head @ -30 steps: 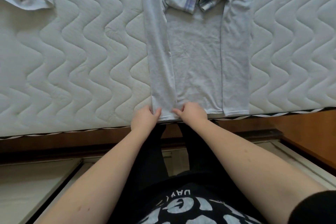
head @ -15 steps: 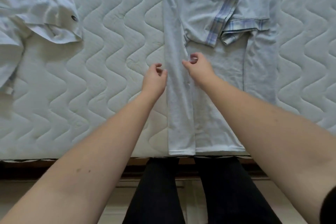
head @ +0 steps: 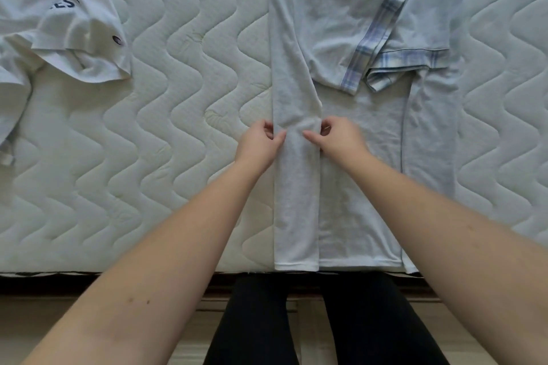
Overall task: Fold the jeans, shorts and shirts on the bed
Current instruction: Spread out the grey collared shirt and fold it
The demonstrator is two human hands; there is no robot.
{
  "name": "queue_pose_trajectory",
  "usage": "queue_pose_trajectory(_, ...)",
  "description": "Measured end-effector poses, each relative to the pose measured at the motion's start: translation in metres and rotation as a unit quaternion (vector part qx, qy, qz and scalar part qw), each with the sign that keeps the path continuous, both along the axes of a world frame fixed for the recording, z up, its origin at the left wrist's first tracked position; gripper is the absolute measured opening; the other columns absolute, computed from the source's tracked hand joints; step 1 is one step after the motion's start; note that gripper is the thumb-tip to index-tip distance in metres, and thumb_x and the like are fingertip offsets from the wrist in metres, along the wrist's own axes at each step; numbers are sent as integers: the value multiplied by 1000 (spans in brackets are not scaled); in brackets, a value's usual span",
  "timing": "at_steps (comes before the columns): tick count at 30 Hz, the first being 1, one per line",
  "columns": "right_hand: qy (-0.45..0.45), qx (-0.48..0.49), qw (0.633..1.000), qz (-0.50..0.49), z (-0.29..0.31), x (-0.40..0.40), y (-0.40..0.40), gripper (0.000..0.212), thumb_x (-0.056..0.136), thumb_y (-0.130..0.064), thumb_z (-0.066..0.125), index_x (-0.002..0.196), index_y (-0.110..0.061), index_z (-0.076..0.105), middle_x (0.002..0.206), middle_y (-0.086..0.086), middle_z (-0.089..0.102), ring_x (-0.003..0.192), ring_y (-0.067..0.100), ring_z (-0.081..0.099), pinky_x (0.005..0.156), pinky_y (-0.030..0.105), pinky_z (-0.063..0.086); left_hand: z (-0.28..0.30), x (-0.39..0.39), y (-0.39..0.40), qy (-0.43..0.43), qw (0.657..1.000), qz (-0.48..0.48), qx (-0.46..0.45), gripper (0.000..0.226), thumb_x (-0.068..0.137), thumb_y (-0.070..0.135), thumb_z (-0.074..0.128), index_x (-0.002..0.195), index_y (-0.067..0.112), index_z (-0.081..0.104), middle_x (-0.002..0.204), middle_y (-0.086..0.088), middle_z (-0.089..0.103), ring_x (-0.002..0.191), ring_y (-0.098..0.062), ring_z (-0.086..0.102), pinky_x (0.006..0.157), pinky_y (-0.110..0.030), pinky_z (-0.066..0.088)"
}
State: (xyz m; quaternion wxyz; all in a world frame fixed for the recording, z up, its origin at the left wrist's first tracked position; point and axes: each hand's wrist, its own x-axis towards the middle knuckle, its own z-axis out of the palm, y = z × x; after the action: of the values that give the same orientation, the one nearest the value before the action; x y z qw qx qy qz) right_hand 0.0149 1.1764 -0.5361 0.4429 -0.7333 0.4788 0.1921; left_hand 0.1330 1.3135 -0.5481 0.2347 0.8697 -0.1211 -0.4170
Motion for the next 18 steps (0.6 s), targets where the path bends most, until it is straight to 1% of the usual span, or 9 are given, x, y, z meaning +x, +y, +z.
queue_pose_trajectory(1, 22, -4, 999, 27, 0, -3, 3, 27, 85, -46, 69, 84, -20, 64, 86, -2, 68, 84, 22, 65, 69, 34, 50, -1, -3, 4, 25, 1000, 2, -6, 21, 89, 37, 66, 98, 19, 59, 84, 6, 65, 79, -16, 61, 72, -30, 48)
queue_pose_trajectory(3, 37, -35, 999, 19, 1, -11, 7, 26, 86, -45, 67, 75, -24, 56, 80, -5, 63, 83, 21, 63, 62, 31, 42, -5, -9, 15, 48, 999, -2, -3, 16, 89, 29, 68, 94, 16, 62, 79, 1, 65, 74, -19, 61, 76, -38, 55)
queue_pose_trajectory(6, 33, -65, 997, -19, 3, -27, 13, 25, 86, -51, 65, 83, -27, 58, 85, -8, 63, 85, 18, 61, 67, 30, 43, -7, -21, 28, 40, 999, 17, -6, 11, 89, 27, 67, 85, 19, 62, 72, 2, 64, 68, -19, 60, 75, -42, 57)
queue_pose_trajectory(8, 47, -35, 998, 32, 3, -36, 22, 31, 82, -56, 67, 88, -25, 65, 87, -7, 67, 84, 17, 62, 70, 31, 48, -6, -28, 35, 40, 999, 32, -14, 15, 87, 34, 68, 82, 22, 61, 74, 2, 67, 66, -17, 62, 71, -38, 57)
queue_pose_trajectory(11, 85, 20, 990, 110, 1, -44, 37, 31, 84, -49, 68, 98, -21, 70, 97, 0, 72, 92, 22, 65, 77, 32, 51, -5, -39, 45, 67, 997, 16, -16, 16, 85, 33, 72, 79, 27, 59, 73, 7, 65, 63, -12, 60, 64, -30, 51)
queue_pose_trajectory(13, 81, 38, 989, 117, 2, -51, 46, 31, 88, -44, 66, 104, -17, 70, 102, 4, 72, 97, 25, 66, 75, 30, 47, -4, -49, 52, 53, 998, -20, 10, 12, 86, 28, 70, 81, 23, 60, 71, 8, 61, 67, -17, 61, 64, -29, 47)
queue_pose_trajectory(15, 58, 100, 989, 94, 5, -60, 56, 36, 88, -41, 68, 111, -13, 69, 105, 5, 72, 96, 24, 66, 77, 32, 51, -2, -60, 59, 12, 999, -15, 27, 11, 89, 29, 65, 85, 19, 62, 71, 4, 61, 75, -23, 63, 67, -32, 48)
queue_pose_trajectory(17, 61, 168, 980, 84, 7, -72, 70, 36, 87, -37, 70, 111, -11, 69, 103, 7, 72, 87, 24, 68, 76, 36, 56, 0, -71, 65, -2, 1000, 19, 24, 15, 92, 32, 61, 86, 19, 60, 75, 2, 63, 76, -22, 63, 69, -33, 49)
queue_pose_trajectory(18, 75, 182, 976, 93, 7, -79, 78, 34, 88, -35, 69, 110, -9, 69, 102, 10, 72, 81, 24, 68, 74, 37, 57, 0, -76, 68, 14, 999, 35, 17, 15, 92, 34, 61, 87, 19, 58, 77, 3, 64, 76, -20, 63, 68, -31, 49)
